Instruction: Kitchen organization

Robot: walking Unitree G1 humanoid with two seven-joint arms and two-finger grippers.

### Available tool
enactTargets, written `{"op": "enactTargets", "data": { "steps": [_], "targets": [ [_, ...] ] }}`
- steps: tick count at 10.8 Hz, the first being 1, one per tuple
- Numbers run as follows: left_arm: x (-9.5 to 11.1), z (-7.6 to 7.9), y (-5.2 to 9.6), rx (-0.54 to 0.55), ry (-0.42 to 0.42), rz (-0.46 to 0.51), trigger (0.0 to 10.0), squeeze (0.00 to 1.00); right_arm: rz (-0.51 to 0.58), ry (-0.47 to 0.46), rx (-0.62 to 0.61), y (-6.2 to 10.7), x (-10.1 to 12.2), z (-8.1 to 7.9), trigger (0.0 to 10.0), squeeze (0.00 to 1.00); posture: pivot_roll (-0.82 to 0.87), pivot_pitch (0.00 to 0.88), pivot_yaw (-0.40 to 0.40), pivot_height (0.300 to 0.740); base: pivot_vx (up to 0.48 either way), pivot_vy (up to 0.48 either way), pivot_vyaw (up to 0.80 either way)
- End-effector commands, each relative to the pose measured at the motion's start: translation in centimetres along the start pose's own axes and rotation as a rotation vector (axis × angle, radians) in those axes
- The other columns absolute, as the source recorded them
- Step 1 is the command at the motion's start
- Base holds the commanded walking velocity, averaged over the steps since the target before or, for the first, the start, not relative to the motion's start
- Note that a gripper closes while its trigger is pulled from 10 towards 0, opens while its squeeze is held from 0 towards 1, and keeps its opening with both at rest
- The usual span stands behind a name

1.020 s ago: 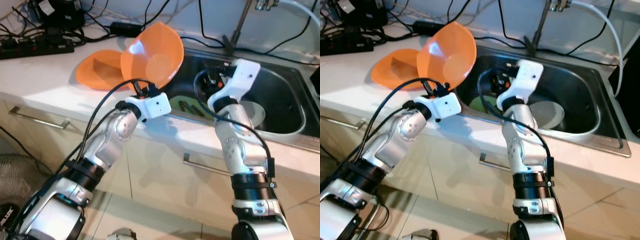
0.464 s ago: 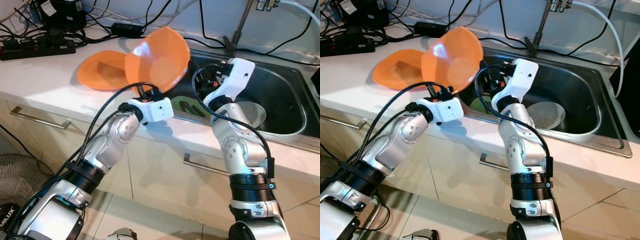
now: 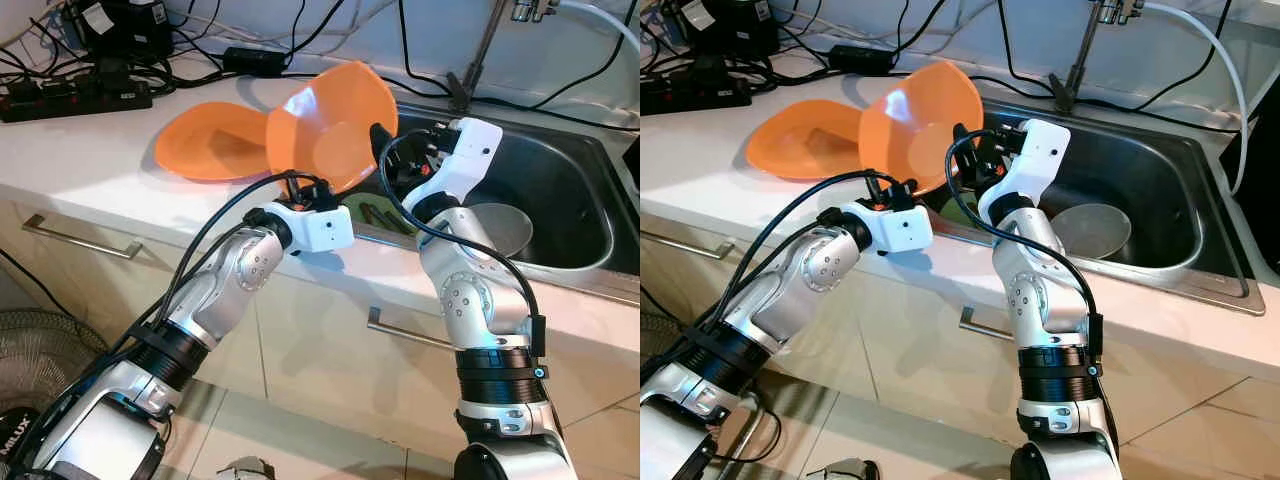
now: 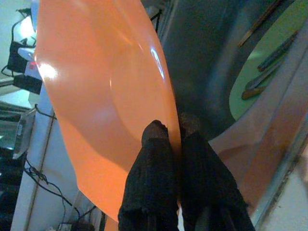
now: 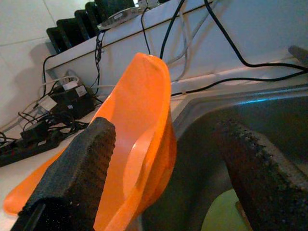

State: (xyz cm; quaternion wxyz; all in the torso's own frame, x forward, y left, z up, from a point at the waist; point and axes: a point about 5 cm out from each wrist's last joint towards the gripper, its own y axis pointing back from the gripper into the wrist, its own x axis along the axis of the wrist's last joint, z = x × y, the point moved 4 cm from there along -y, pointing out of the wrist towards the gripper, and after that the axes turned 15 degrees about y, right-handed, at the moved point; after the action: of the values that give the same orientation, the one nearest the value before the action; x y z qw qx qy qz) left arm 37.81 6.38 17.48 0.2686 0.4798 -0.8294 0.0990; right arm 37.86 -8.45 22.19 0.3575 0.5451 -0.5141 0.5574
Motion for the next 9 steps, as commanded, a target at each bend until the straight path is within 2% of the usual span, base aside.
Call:
{"op": "enactTargets", "data": {
  "steps": [1,2,3,4,9],
  "targets": [
    [0.9,0.4,0.1,-0.023,-0.032,0.037,10.0,0.00,0.004,-0.006,0.006,0.1,0.4,-0.1,10.0,0.00,0.07,0.000,-0.038,0.740,0.000,0.000,0.00],
    [1.0,0.5,0.1,-0.028,-0.039,0.044,10.0,0.00,-0.003,-0.004,0.011,0.0,0.2,-0.1,10.0,0.00,0.07,0.000,-0.039,0.740,0.000,0.000,0.00],
    [1.0,0.4,0.1,-0.028,-0.047,0.049,10.0,0.00,-0.009,-0.003,0.013,0.0,0.1,-0.2,7.4,0.00,0.07,0.000,-0.041,0.740,0.000,0.000,0.00],
    [1.1,0.3,0.1,-0.027,-0.055,0.051,10.0,0.00,-0.020,0.001,0.010,0.0,-0.1,-0.1,0.1,0.00,0.07,0.000,-0.041,0.740,0.000,0.000,0.00],
    [1.4,0.4,0.2,-0.030,-0.095,0.074,10.0,0.00,-0.059,-0.012,0.005,0.0,-1.0,-0.1,0.0,0.00,0.08,0.009,-0.043,0.740,0.000,0.000,0.00]
  ]
}}
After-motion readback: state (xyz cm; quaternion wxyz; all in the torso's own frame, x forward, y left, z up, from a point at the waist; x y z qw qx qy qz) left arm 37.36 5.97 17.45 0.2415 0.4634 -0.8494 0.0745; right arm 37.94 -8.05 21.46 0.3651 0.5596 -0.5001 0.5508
